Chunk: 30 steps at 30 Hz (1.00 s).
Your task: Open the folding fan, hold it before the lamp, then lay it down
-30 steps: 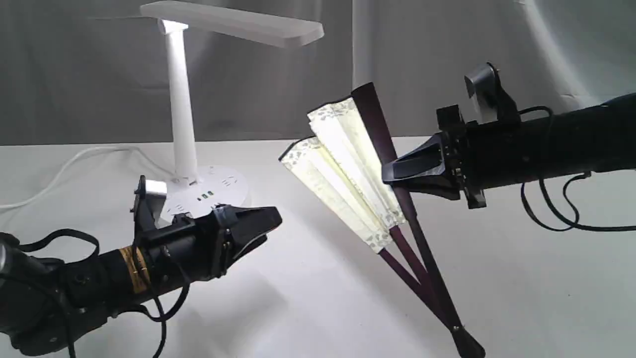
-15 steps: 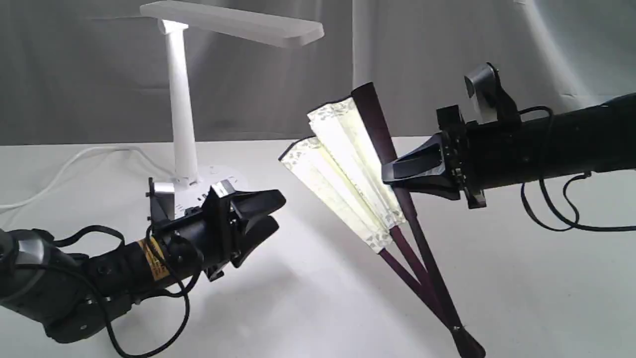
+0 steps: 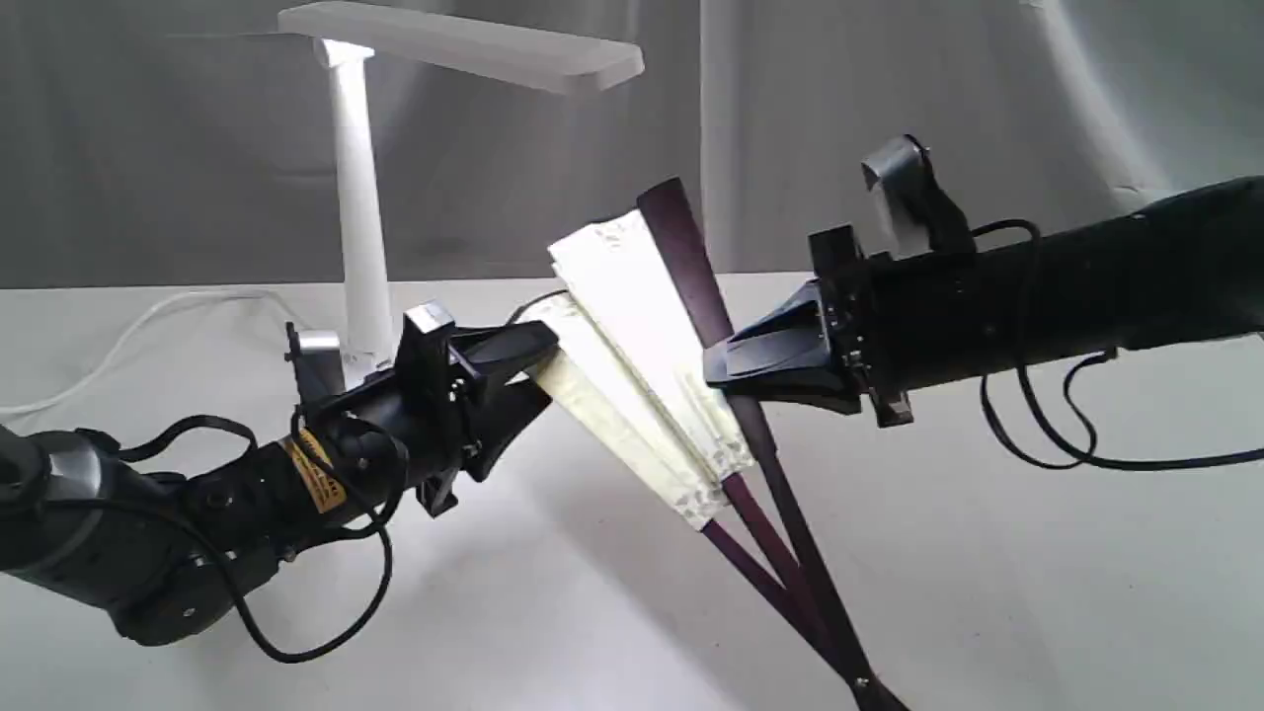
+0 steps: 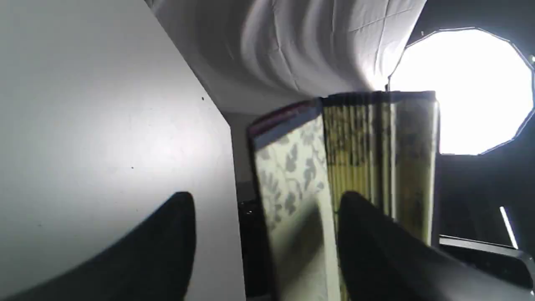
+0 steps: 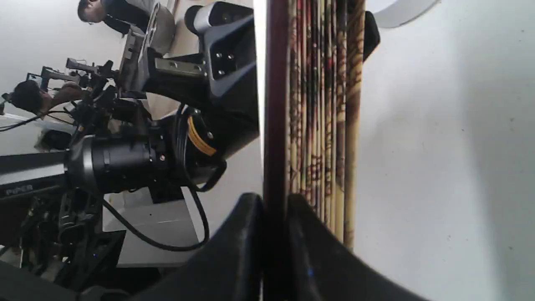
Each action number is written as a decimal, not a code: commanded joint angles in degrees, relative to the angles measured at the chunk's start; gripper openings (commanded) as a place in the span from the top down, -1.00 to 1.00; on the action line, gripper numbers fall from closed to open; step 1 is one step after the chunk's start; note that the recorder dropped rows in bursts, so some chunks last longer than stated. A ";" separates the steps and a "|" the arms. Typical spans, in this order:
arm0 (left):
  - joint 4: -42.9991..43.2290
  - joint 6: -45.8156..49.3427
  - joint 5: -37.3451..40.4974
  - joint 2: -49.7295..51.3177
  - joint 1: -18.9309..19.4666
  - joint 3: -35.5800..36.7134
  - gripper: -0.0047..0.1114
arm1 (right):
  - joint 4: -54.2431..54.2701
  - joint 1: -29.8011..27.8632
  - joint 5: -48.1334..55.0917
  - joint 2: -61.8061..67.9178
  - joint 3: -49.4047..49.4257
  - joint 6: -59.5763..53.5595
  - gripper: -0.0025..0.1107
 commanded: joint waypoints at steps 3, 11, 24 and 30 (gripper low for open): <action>-0.18 -1.19 -0.97 -0.09 -0.57 -0.45 0.02 | 5.79 1.40 -0.69 -0.47 0.11 -0.41 0.96; -0.25 -4.35 -0.97 -0.09 -0.57 -0.45 0.16 | 5.83 3.28 -1.15 -0.47 0.11 -0.41 0.96; 1.84 -8.99 -0.97 -0.09 -0.57 -0.45 0.19 | 4.74 3.20 -3.16 -0.47 0.11 -0.17 0.96; 1.57 -9.83 -0.97 -0.09 -0.57 -0.45 0.19 | 4.50 3.20 -3.00 -0.47 0.11 0.24 0.96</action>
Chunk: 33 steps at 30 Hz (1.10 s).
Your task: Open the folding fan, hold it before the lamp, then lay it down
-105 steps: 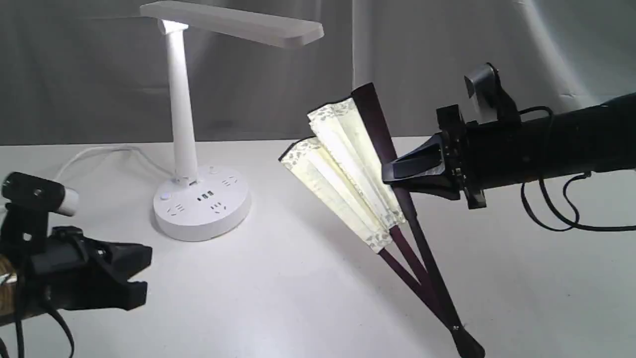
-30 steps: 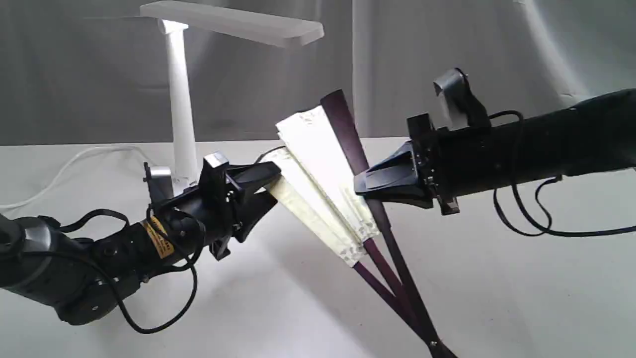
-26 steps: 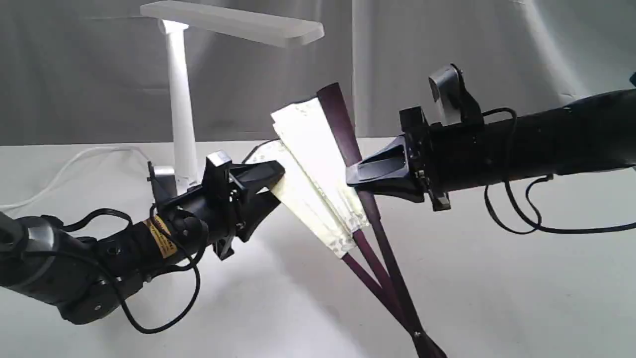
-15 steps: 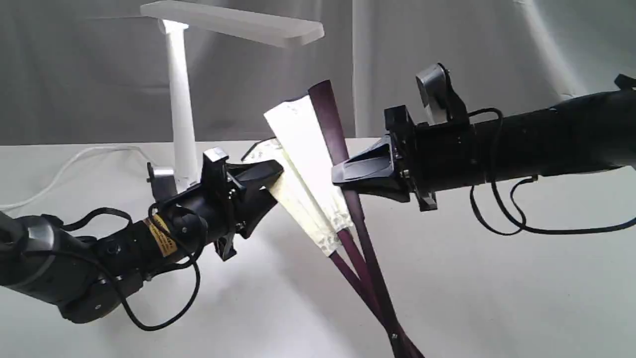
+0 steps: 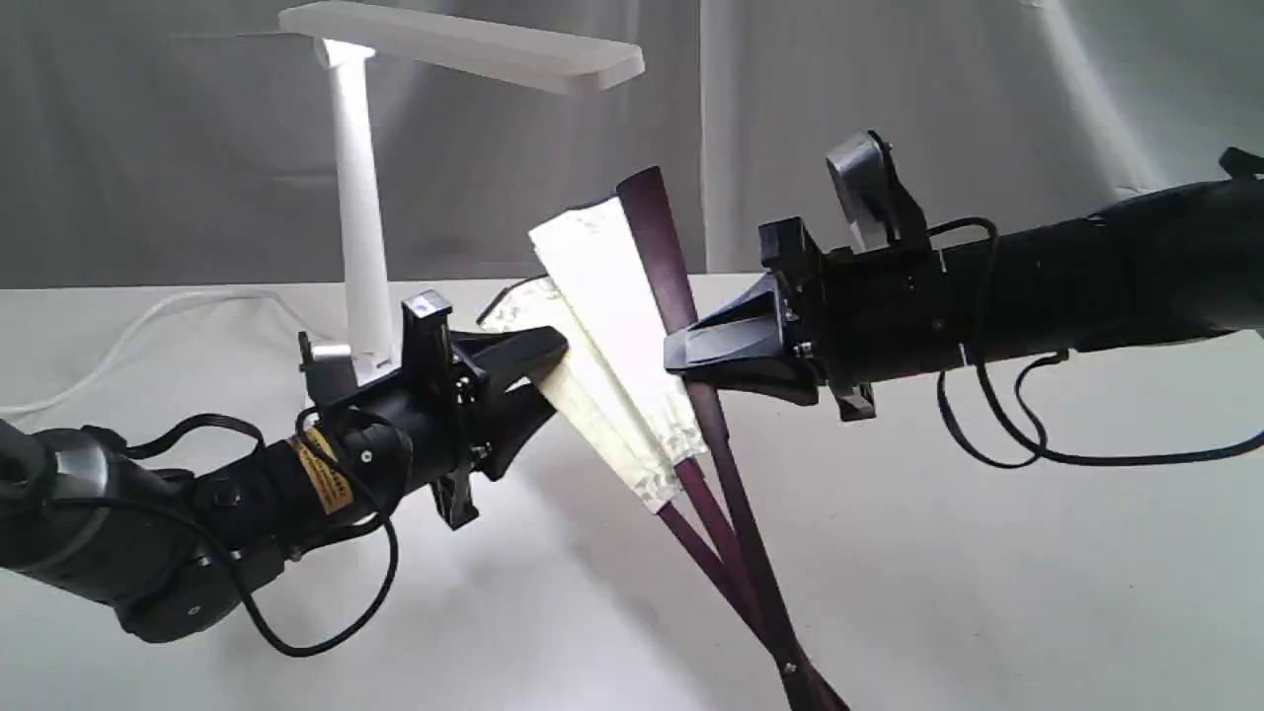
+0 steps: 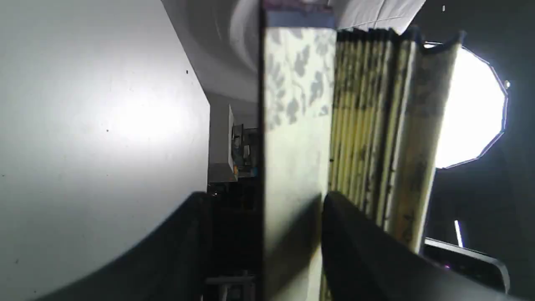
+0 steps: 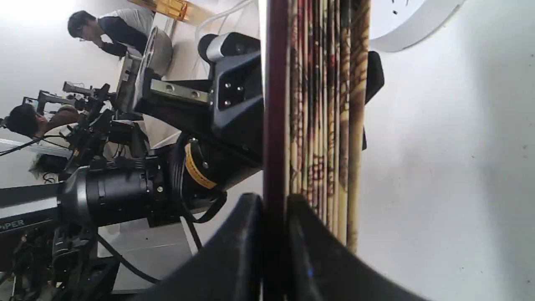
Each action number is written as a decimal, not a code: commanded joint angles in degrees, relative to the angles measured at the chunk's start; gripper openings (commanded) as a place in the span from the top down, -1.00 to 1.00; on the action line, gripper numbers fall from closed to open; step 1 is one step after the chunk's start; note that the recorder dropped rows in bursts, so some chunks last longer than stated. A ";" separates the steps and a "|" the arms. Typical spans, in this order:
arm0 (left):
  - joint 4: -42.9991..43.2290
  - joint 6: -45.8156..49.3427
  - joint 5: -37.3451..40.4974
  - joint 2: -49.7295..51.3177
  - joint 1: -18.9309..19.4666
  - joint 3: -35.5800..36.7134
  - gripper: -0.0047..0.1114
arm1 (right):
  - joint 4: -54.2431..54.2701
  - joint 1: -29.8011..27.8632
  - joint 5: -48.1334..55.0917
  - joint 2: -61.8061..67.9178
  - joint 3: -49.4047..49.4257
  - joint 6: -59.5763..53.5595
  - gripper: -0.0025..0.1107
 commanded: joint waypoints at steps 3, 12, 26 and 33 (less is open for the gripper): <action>-0.88 -0.28 -0.52 -0.09 -0.27 -0.12 0.19 | 1.30 0.13 1.59 -0.47 0.11 0.09 0.96; -0.66 -0.98 -0.52 -0.09 -0.27 -0.12 0.19 | 0.68 1.81 -1.77 -0.47 0.11 0.25 0.96; -0.08 -0.84 -0.52 -0.09 -0.27 -0.12 0.63 | -1.32 1.81 -1.67 -0.47 0.11 0.30 0.96; 0.53 -0.84 -0.52 -0.09 -0.27 -0.12 0.92 | -1.73 1.81 -2.00 -0.47 0.11 0.55 0.96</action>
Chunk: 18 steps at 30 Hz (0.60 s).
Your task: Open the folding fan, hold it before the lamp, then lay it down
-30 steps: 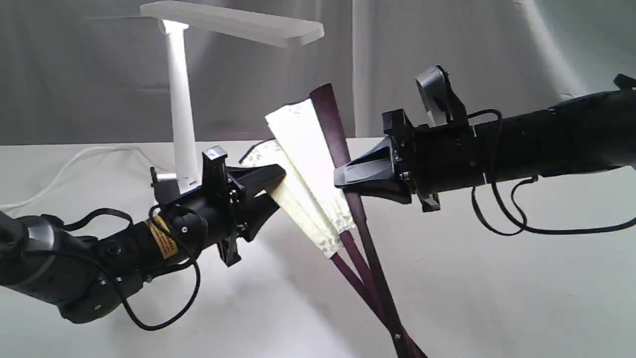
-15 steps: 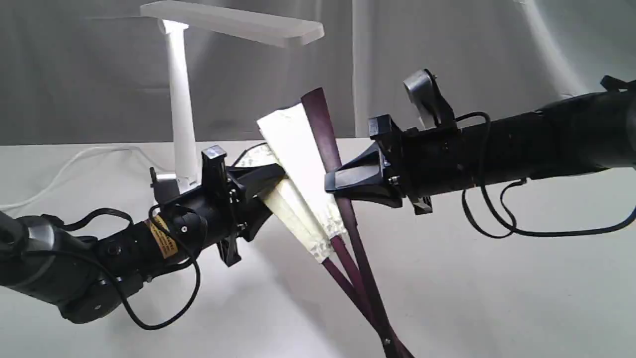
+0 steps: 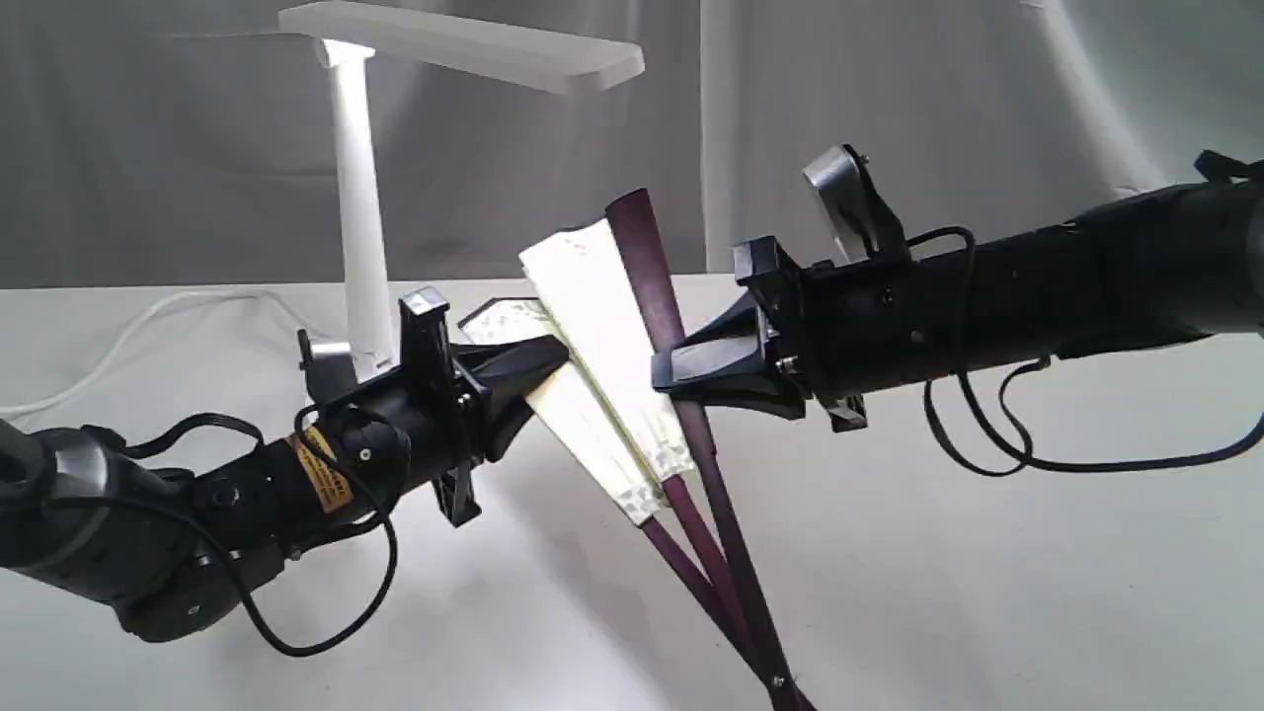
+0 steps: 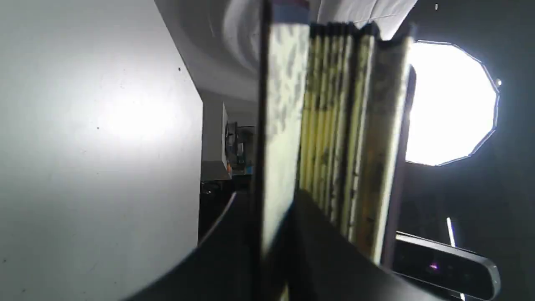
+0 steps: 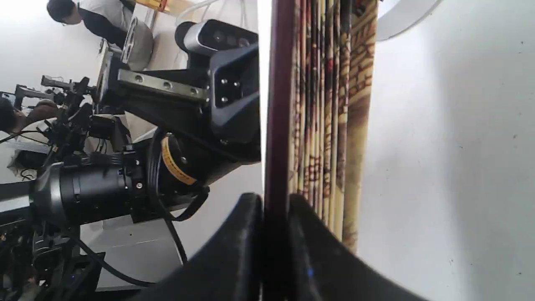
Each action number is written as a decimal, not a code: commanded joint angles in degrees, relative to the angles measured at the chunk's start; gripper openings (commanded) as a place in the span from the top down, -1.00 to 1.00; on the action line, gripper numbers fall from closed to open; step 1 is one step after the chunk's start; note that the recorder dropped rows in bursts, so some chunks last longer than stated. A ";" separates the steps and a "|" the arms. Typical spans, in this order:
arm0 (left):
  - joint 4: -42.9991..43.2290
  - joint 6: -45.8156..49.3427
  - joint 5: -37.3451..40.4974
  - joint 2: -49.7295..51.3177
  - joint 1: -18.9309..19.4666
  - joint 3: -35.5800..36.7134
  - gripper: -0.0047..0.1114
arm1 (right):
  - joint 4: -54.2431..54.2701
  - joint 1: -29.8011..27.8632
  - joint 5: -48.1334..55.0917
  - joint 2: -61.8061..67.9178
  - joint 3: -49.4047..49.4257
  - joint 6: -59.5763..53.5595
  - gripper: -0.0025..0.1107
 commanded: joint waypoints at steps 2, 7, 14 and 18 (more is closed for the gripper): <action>0.31 -0.37 0.39 -0.09 -0.27 -0.12 0.92 | -0.21 0.10 0.55 -0.47 0.11 -0.65 0.96; 0.44 -3.14 0.39 -0.59 -0.27 -0.12 0.92 | -0.21 0.10 0.35 -0.47 0.11 0.48 0.96; 2.93 -3.58 0.39 -2.09 -0.27 -0.12 0.92 | -0.21 0.10 0.35 -0.47 0.11 3.40 0.96; 4.03 -3.58 0.39 -2.98 -0.27 -0.12 0.92 | 0.03 0.10 0.32 -0.47 0.11 4.92 0.89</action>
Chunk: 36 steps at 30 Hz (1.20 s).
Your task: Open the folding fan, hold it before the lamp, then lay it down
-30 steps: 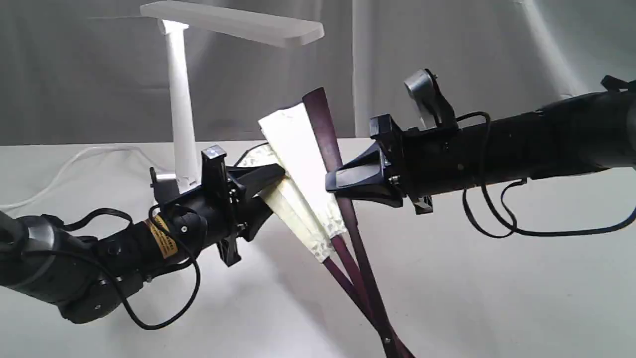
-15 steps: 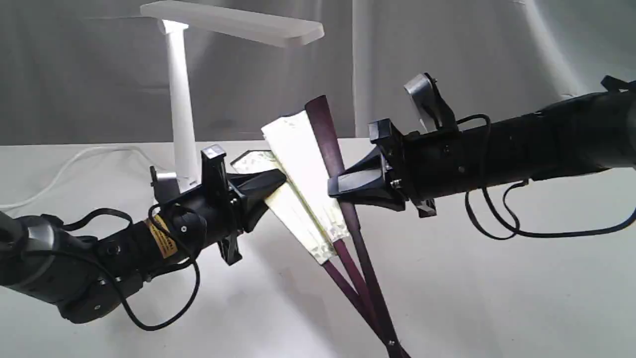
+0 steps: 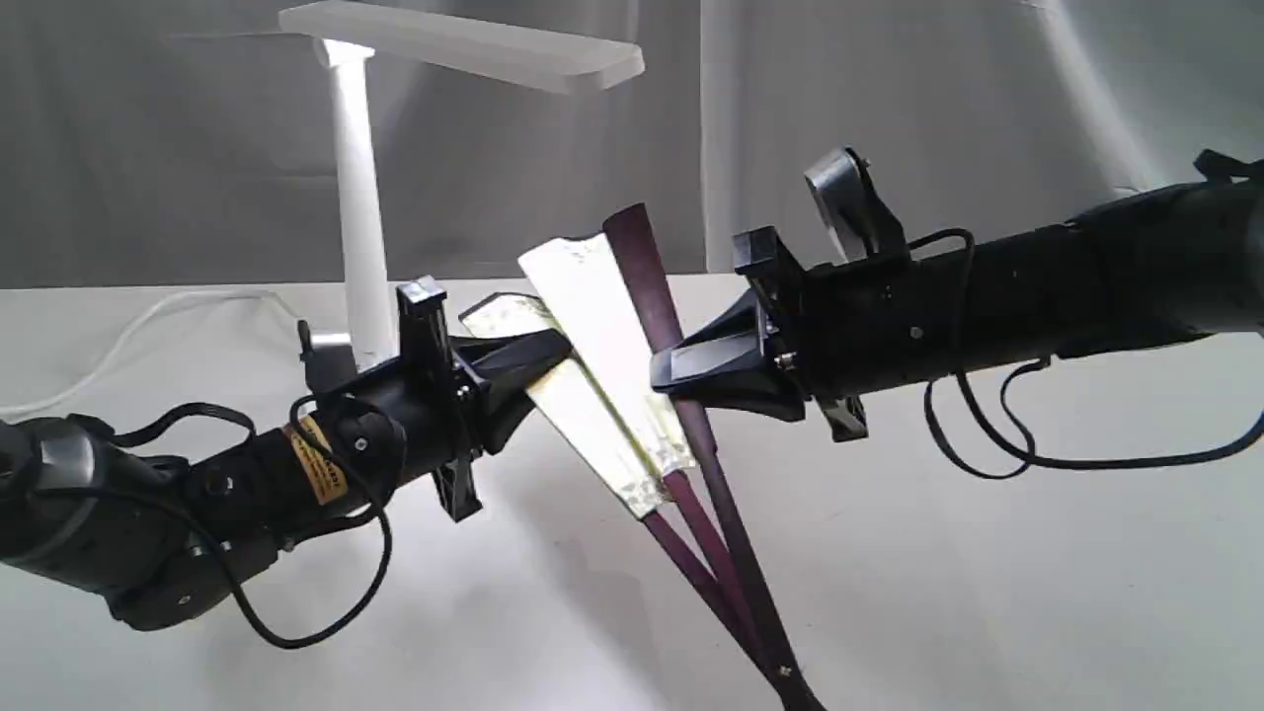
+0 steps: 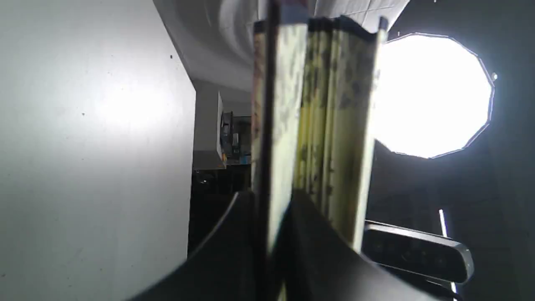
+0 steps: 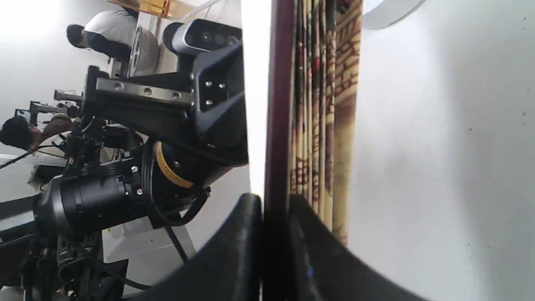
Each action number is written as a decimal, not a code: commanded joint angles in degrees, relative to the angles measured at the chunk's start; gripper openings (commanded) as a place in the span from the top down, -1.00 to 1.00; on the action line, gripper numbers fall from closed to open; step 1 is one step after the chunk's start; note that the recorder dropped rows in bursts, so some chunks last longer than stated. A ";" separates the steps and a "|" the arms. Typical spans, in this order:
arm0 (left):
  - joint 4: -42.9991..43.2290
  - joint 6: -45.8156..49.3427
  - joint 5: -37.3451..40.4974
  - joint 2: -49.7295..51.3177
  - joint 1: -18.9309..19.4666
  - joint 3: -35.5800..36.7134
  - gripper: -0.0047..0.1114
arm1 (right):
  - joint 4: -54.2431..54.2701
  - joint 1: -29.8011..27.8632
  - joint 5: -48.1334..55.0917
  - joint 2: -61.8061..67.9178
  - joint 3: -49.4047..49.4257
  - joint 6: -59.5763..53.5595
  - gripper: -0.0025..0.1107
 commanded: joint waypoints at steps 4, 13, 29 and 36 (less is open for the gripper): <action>2.40 -1.91 -0.15 -2.51 -0.27 -0.12 0.92 | 0.72 0.10 -1.68 -0.47 0.11 1.80 0.59; 4.44 -2.04 -0.15 -2.63 -0.27 -0.12 0.92 | 6.64 0.10 -4.30 -0.47 0.11 1.81 0.25; 8.30 -5.23 -0.15 -2.63 -0.27 -0.12 0.92 | 10.06 0.60 -9.38 -0.47 0.11 1.65 0.25; 9.30 -5.84 -0.15 -3.55 -0.27 -0.12 0.92 | 11.42 0.60 -10.73 0.20 0.11 1.65 0.25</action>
